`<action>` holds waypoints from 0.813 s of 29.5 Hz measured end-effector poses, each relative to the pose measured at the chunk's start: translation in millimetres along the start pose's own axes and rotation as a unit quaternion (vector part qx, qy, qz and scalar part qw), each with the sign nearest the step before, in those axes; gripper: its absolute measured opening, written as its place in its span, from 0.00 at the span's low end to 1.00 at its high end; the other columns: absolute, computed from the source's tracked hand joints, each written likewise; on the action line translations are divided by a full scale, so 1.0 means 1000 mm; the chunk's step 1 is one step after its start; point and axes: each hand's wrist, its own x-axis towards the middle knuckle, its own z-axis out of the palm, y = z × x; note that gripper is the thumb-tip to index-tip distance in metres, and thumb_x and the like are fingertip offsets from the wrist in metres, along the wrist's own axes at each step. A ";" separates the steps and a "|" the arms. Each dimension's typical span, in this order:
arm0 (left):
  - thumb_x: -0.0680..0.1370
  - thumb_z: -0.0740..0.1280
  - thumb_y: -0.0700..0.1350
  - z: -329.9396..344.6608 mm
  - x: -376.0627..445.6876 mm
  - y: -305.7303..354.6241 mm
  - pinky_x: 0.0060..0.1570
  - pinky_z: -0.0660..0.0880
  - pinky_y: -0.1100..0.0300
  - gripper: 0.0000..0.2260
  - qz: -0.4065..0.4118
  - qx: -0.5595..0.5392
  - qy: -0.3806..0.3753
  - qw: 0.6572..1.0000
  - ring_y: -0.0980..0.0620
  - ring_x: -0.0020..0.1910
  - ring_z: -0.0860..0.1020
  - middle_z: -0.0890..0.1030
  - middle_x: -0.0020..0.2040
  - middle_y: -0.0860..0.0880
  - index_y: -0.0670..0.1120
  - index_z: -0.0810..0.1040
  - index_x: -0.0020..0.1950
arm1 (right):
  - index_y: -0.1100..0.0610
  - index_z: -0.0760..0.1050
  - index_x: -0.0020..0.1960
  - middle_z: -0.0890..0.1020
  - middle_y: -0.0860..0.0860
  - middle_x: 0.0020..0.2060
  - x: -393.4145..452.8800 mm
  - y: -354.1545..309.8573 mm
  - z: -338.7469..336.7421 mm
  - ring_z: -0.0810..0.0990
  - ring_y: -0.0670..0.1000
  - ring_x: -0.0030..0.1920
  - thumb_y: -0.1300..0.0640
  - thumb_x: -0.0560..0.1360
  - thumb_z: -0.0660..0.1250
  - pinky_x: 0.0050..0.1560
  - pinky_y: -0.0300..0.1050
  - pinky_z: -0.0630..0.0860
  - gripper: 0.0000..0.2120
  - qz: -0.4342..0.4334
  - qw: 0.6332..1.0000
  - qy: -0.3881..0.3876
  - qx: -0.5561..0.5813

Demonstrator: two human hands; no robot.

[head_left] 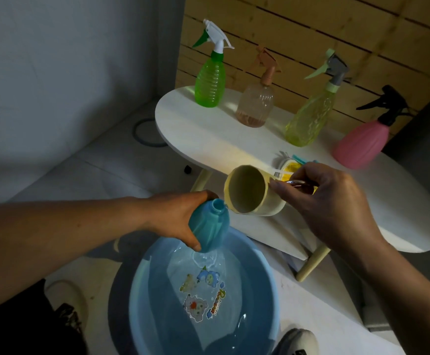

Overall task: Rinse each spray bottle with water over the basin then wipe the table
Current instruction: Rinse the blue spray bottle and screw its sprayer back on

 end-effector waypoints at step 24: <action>0.64 0.82 0.58 0.002 0.000 0.004 0.48 0.74 0.62 0.44 0.013 0.025 -0.007 1.000 0.60 0.53 0.74 0.71 0.56 0.66 0.62 0.61 0.73 | 0.50 0.77 0.40 0.78 0.44 0.35 -0.007 0.001 0.007 0.75 0.49 0.37 0.38 0.73 0.71 0.35 0.48 0.71 0.16 -0.049 0.998 0.023 -0.040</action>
